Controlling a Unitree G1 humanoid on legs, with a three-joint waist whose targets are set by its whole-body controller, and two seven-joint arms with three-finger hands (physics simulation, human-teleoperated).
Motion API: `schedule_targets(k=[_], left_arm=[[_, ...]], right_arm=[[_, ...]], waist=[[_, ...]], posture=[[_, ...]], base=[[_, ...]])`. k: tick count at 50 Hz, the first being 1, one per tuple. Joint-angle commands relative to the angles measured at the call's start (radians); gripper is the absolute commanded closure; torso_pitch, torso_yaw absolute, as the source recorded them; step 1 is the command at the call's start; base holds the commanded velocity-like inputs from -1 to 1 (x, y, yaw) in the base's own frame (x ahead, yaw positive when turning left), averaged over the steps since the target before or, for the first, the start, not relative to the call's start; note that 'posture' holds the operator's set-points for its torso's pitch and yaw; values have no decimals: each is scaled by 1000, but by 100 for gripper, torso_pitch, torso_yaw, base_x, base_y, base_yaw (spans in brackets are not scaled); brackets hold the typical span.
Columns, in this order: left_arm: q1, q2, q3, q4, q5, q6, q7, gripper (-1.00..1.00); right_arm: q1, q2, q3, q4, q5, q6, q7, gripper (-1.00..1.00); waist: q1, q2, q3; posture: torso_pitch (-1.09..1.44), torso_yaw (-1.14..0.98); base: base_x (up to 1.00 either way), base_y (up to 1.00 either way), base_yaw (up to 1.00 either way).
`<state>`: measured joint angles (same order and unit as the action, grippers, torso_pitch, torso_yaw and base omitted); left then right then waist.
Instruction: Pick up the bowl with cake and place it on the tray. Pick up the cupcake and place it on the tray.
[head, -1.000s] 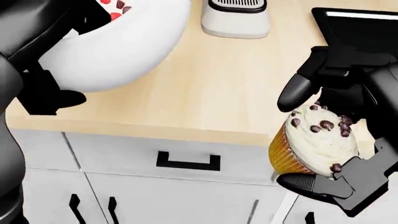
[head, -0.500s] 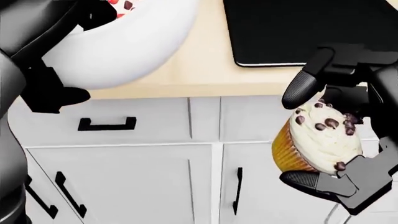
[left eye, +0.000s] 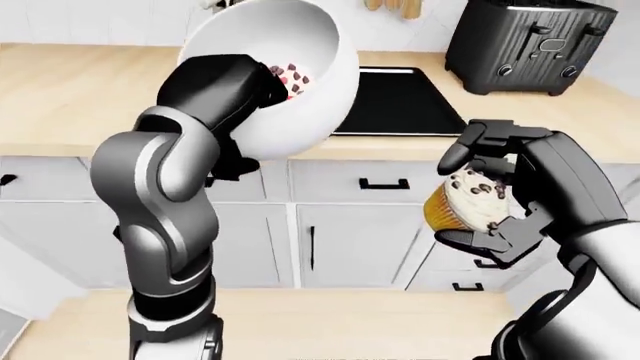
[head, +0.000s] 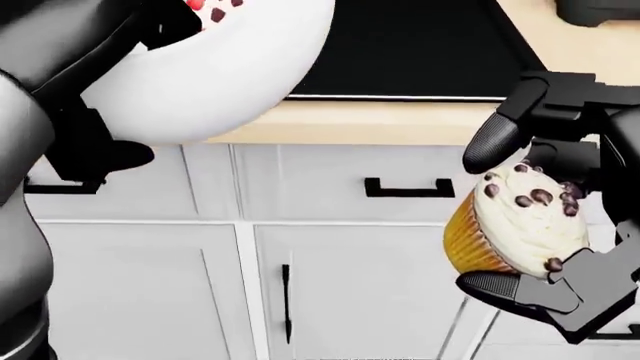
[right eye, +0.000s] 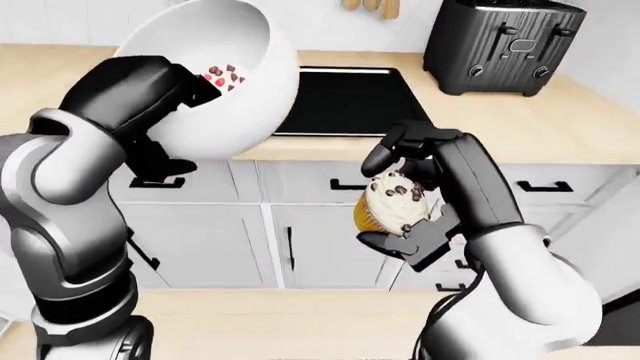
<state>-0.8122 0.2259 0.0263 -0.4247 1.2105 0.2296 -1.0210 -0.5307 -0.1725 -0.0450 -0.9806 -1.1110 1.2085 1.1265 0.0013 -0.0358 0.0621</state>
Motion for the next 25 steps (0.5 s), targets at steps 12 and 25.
schedule_targets(k=[12,25], left_arm=[[-64,35,42,-34,8,14,8,100],[-64,24,35,-21,13,8,19,100]], right_arm=[[-33,-3,24,-32,22,-31,-21,100],[-28,-9,6,-35,39,-30,-29,100]], waist=[[10,32,-28],[-10,34,-27]], posture=[[0,0],[0,0]], base=[[0,-6,4],[0,0,24]])
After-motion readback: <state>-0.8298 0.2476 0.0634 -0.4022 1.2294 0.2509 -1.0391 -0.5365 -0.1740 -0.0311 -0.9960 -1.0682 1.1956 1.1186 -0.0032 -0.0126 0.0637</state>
